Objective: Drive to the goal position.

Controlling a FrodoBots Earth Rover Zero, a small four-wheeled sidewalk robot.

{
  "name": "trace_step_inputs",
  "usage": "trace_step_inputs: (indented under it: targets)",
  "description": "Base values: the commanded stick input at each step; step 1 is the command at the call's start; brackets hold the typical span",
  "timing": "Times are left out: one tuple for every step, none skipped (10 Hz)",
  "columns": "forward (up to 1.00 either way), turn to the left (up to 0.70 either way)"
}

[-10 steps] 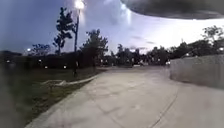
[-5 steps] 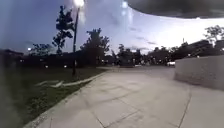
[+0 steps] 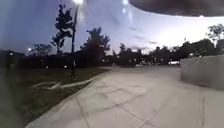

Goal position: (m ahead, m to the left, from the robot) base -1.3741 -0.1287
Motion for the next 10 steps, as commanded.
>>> trace_step_inputs:
  targets:
    - [0.70, 0.00]
    - [0.70, 0.00]
    - [0.70, 0.00]
    - [0.70, 0.00]
    - [0.70, 0.00]
    - [0.70, 0.00]
    - [0.70, 0.00]
    - [0.70, 0.00]
    - [0.70, 0.00]
    - [0.70, 0.00]
